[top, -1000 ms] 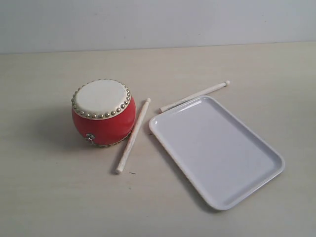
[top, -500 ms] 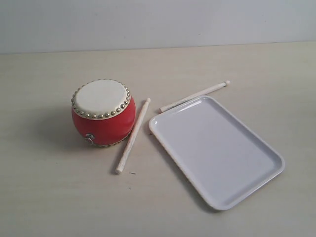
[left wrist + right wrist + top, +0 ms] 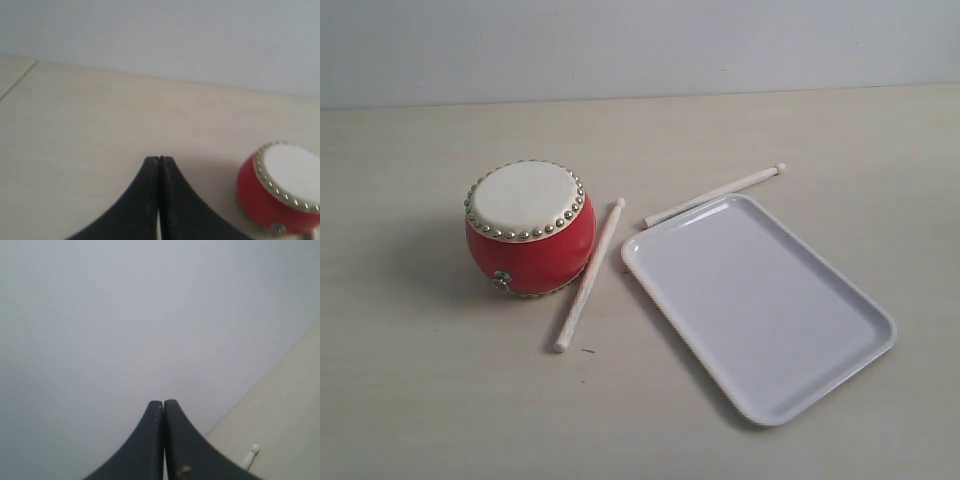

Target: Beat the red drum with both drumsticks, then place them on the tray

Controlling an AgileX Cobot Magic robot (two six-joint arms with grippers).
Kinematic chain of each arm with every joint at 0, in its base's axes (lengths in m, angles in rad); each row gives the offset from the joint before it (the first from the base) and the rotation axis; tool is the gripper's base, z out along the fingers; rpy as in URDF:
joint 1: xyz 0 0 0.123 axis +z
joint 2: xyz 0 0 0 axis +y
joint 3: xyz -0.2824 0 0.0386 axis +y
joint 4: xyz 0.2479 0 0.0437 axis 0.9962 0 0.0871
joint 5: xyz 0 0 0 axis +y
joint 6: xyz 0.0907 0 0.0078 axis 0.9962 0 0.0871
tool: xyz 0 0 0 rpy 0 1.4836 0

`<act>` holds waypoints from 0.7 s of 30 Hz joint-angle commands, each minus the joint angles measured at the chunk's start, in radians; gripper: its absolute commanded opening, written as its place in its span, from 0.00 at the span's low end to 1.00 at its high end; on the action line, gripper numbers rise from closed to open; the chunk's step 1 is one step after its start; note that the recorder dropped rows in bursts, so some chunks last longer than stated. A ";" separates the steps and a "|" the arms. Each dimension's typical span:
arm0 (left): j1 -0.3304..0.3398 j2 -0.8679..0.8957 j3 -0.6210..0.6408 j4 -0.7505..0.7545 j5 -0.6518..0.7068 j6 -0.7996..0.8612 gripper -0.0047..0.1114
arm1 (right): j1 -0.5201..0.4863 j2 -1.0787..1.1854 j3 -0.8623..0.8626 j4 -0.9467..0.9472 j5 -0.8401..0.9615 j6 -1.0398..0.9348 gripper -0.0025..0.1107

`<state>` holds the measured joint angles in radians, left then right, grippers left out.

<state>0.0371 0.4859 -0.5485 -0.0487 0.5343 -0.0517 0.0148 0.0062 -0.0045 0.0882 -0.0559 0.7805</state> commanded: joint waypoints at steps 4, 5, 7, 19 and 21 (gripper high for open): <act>-0.131 0.264 -0.178 -0.189 0.244 0.267 0.04 | 0.002 -0.006 0.005 -0.002 -0.009 -0.027 0.02; -0.147 0.303 -0.203 -0.215 0.251 0.284 0.04 | 0.002 -0.006 0.005 -0.002 0.003 -0.027 0.02; -0.175 0.369 -0.254 -0.268 0.265 0.326 0.04 | 0.002 -0.006 0.005 0.000 0.028 -0.027 0.02; -0.325 0.699 -0.469 -0.466 0.461 0.433 0.04 | 0.002 -0.006 0.005 0.096 0.204 -0.035 0.02; -0.328 0.719 -0.467 -0.532 0.453 0.441 0.04 | 0.002 -0.006 0.005 0.089 0.196 -0.037 0.02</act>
<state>-0.2791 1.1810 -1.0083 -0.4978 0.9830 0.3773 0.0148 0.0062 -0.0045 0.1839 0.1553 0.7628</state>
